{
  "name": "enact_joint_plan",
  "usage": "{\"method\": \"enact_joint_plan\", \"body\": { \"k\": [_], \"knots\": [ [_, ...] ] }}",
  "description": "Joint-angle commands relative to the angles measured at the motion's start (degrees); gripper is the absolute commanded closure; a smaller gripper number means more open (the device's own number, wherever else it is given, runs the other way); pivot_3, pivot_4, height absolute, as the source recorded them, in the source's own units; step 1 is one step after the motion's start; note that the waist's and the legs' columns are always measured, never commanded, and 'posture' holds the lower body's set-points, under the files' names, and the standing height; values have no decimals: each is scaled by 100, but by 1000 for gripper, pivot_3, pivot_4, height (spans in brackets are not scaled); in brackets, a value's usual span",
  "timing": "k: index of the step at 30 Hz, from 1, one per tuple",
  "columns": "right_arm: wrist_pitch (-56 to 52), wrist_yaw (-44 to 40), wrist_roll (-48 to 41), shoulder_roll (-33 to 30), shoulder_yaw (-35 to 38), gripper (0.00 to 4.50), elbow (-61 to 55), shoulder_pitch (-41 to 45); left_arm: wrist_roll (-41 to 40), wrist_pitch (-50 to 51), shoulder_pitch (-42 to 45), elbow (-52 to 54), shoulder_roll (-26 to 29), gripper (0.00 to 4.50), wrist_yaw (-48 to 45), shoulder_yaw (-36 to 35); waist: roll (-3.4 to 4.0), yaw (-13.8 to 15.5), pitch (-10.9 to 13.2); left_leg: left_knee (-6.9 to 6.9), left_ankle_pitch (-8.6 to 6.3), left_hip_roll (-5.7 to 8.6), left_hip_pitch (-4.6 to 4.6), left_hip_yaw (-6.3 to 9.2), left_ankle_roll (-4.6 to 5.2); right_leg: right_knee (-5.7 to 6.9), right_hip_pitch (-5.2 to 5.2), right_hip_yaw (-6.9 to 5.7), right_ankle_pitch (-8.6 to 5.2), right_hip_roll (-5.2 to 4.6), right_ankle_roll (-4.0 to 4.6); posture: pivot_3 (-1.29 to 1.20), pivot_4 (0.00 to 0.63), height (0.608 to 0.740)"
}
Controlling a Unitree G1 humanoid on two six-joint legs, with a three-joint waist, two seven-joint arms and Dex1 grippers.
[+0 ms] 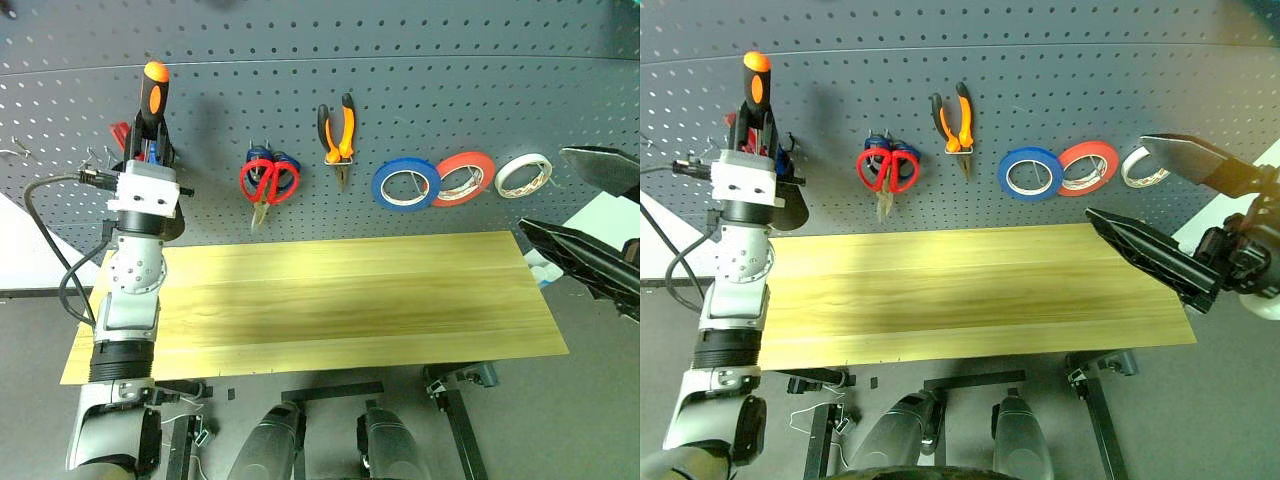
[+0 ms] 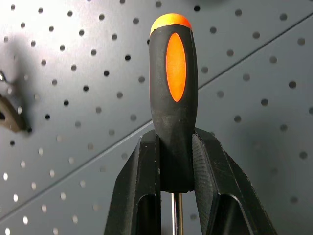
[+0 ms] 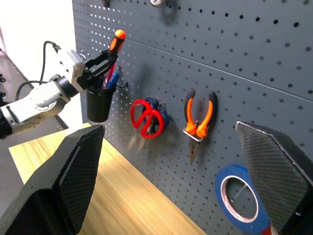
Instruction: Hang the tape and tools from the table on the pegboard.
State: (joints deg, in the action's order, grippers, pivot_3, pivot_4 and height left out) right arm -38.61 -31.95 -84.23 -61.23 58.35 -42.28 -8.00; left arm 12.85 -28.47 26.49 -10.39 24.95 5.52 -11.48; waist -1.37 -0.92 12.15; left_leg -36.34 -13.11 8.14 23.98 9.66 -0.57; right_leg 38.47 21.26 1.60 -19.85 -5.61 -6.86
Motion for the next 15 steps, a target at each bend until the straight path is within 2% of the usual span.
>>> {"method": "enact_joint_plan", "body": {
  "k": [1,15],
  "knots": [
    [-59,-62,-14,-121,278,0,97,58,-116,-66,-104,190,-25,3987,112,-141,0,-8,0,0,-1,0,0,0,2,0,0,0,0,0,0,-117,208,740],
    [-195,-354,397,-166,63,0,310,202,6,309,-554,860,-153,3987,523,-356,0,-9,0,0,-4,0,0,0,6,0,0,1,0,0,1,-108,209,740]
  ]
}}
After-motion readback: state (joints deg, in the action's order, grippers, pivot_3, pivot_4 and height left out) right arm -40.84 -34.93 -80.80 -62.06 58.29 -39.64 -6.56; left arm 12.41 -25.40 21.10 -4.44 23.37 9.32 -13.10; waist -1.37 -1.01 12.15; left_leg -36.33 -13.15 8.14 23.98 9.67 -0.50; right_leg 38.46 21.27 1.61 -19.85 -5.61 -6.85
